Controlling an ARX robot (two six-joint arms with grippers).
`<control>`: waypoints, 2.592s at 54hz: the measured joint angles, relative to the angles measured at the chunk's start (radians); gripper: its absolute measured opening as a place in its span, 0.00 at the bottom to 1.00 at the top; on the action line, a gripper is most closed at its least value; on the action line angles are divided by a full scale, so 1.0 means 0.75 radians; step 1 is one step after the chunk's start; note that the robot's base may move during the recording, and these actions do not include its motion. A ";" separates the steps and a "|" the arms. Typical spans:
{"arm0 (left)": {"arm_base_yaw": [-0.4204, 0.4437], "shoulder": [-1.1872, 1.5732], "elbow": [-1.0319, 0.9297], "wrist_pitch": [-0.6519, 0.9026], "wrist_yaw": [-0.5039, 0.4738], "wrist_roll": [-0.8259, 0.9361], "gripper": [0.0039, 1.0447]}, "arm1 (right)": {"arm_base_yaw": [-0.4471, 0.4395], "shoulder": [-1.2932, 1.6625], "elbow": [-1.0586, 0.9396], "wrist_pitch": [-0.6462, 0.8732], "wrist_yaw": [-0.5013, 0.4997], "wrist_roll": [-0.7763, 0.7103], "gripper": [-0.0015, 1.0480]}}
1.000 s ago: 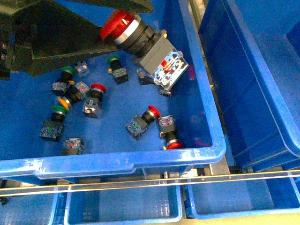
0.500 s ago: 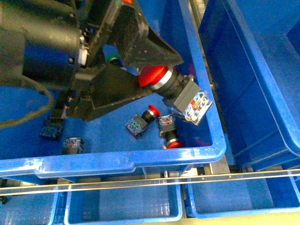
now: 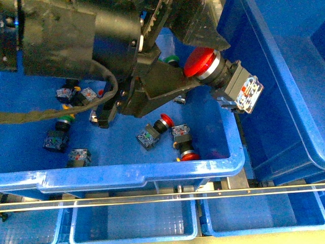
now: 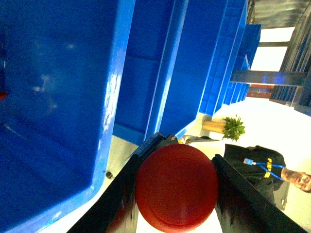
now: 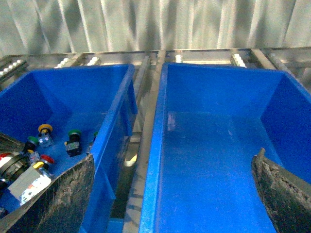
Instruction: Pick red and yellow buttons and place in box
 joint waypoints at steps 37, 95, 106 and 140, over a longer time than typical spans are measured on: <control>-0.058 0.100 0.066 0.015 -0.054 -0.067 0.33 | -0.158 0.803 0.222 -0.302 -0.545 -0.755 0.93; -0.095 0.132 0.155 -0.003 -0.080 -0.058 0.33 | -0.034 1.654 0.424 0.424 -0.513 -0.991 0.93; -0.107 0.133 0.155 -0.003 -0.085 -0.058 0.33 | -0.042 1.720 0.469 0.466 -0.480 -1.005 0.93; -0.141 0.206 0.172 0.008 -0.123 -0.049 0.33 | -0.026 1.752 0.524 0.433 -0.457 -1.015 0.93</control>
